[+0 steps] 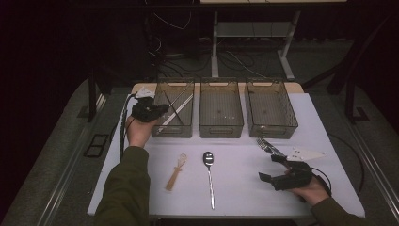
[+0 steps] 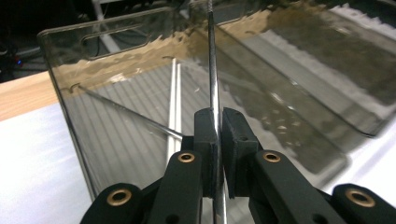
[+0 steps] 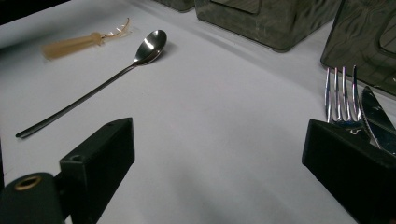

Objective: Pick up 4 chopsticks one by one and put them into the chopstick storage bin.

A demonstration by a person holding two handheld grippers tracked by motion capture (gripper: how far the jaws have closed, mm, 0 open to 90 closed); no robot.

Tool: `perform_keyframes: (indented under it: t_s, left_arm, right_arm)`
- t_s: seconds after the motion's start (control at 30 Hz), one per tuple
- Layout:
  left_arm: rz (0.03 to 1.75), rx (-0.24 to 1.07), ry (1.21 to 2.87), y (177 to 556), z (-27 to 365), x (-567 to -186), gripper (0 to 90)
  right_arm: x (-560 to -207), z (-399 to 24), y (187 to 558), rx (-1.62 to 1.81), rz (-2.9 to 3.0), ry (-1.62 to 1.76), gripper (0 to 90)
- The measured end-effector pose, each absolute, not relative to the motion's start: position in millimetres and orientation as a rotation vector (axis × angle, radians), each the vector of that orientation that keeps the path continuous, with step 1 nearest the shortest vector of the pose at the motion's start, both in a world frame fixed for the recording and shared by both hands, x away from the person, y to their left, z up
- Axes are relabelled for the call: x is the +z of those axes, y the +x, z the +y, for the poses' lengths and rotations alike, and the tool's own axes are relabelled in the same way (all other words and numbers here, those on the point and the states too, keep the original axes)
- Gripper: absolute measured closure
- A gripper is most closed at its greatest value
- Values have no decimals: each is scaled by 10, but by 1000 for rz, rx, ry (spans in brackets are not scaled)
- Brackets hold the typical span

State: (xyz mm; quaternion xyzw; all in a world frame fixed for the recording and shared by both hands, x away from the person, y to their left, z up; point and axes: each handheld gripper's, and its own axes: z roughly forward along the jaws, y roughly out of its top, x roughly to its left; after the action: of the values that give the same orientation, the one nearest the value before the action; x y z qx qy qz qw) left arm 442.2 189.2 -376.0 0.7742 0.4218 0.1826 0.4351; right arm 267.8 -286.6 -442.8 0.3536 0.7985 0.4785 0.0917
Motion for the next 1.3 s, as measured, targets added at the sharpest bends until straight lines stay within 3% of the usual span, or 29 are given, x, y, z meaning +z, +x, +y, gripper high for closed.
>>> perform_keyframes:
  t_s: [0.67, 0.97, 1.3]
  left_arm:
    - [1169, 459, 2038, 4744, 1824, -3969, 833]
    - [1102, 478, 1985, 4655, 1791, -3879, 626]
    - [968, 449, 1952, 4280, 1660, -3820, 400]
  right_arm:
    - [-4420, -2872, 2671, 1432, 2370, 1048, 95]
    - [-4420, -2872, 2672, 1433, 2370, 1048, 95]
    - [-4420, -2862, 2677, 1447, 2370, 1052, 95]
